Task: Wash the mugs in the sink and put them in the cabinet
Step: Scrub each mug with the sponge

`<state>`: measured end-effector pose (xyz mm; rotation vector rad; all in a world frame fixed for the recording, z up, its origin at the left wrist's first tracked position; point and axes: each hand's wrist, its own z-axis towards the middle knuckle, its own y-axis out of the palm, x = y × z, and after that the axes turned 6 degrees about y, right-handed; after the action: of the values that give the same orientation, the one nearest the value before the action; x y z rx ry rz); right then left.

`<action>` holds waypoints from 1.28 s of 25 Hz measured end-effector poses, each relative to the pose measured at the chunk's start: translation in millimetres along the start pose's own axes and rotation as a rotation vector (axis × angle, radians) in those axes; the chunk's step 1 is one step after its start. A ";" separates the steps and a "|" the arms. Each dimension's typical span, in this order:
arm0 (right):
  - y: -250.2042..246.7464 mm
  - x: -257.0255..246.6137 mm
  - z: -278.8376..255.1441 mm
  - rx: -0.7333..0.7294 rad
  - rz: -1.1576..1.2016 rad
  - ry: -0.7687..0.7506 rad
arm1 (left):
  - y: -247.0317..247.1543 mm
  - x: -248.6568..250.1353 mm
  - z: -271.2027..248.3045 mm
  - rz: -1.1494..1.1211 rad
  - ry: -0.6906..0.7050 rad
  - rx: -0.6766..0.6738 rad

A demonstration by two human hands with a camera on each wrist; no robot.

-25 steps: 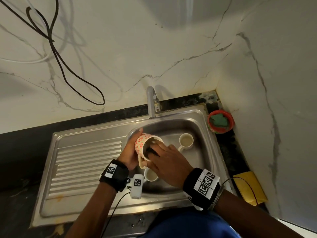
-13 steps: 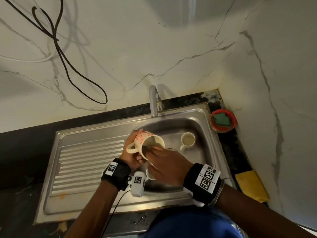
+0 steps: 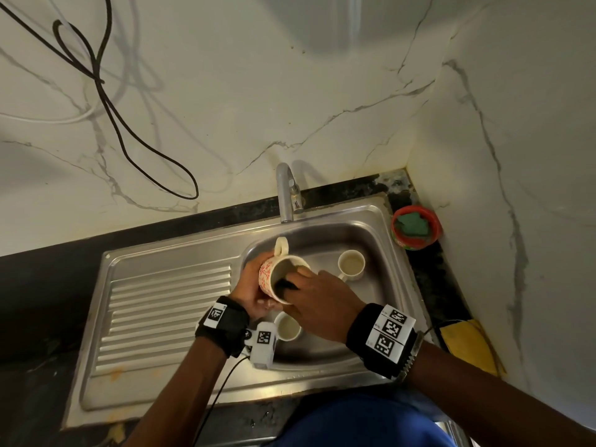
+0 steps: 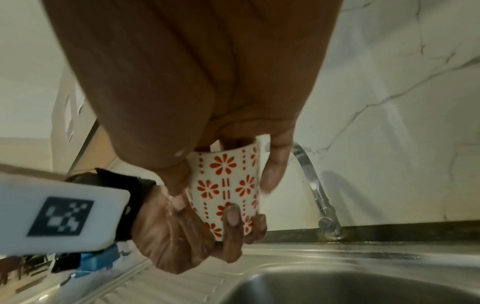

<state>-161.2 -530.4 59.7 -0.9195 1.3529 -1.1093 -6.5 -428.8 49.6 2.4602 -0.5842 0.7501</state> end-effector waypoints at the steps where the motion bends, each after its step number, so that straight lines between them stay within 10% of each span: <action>1: 0.4 1.3 -0.1 0.004 -0.016 0.013 | 2.5 -0.1 -2.5 0.027 -0.029 0.019; 6: -9.1 -7.6 2.6 -0.185 0.379 0.039 | -0.8 -13.7 8.9 0.051 -0.011 0.040; 22: -9.9 -9.6 14.1 -0.133 0.116 0.197 | 16.4 -3.4 2.2 -0.109 -0.087 -0.096; 28: -13.7 -4.1 16.6 -0.128 0.933 0.489 | 12.8 -20.8 -0.4 -0.159 0.039 -0.159; 32: -12.4 20.1 7.0 -0.191 1.046 0.453 | -1.0 -15.0 -4.1 0.041 0.205 -0.228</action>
<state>-157.0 -553.7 66.7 0.0181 1.9793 -0.3621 -18.9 -421.9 43.1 2.1382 -0.6068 0.8875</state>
